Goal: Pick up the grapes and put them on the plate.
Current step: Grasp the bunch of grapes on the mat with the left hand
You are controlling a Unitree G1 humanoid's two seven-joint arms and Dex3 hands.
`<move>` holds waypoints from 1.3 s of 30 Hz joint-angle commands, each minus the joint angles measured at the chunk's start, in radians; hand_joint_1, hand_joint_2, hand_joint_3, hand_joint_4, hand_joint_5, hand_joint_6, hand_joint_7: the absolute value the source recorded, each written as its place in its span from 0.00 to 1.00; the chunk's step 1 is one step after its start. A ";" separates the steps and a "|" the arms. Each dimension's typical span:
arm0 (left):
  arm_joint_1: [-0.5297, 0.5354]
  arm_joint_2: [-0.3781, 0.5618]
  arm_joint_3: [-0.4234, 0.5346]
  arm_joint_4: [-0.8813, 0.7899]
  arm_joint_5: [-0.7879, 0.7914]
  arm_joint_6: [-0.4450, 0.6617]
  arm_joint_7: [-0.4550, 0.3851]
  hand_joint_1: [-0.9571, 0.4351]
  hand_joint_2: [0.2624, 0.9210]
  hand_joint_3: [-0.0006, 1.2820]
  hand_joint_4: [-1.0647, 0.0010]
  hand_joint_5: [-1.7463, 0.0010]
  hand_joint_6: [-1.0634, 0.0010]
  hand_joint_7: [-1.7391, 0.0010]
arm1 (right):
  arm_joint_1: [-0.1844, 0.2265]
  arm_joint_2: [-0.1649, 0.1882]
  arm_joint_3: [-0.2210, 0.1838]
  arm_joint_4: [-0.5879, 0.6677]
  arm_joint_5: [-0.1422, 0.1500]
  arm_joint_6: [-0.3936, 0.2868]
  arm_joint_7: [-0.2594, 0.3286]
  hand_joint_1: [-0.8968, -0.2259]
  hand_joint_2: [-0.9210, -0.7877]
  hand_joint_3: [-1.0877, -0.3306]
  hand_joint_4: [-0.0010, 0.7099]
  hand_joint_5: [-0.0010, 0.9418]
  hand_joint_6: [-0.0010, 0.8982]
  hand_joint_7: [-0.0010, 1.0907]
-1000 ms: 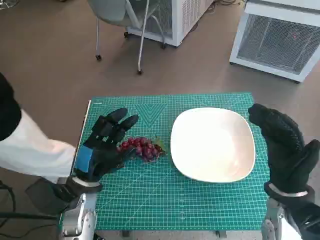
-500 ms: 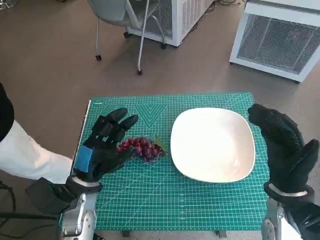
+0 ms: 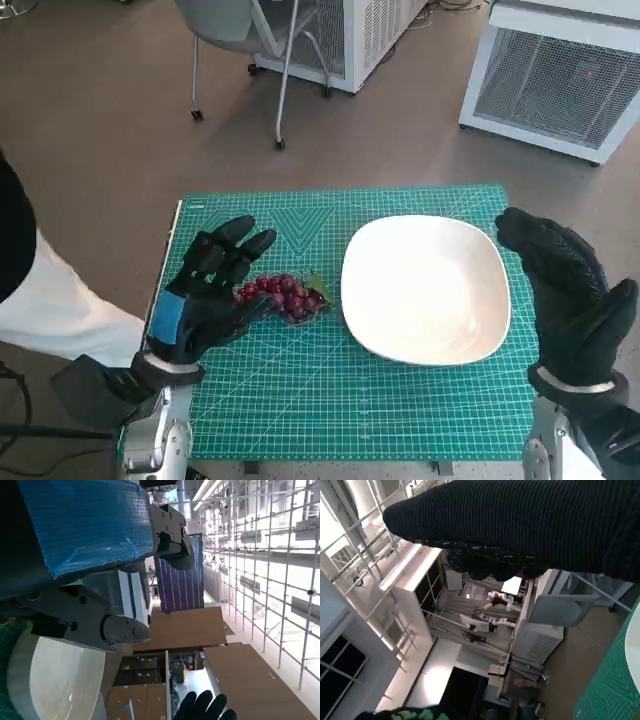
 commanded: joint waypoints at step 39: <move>-0.143 0.358 -0.275 -0.160 0.979 0.348 0.098 0.48 0.68 0.00 1.00 1.00 0.87 0.97 | 0.000 -0.008 -0.002 0.025 -0.002 -0.013 0.009 0.57 0.00 0.71 0.65 0.00 0.11 0.49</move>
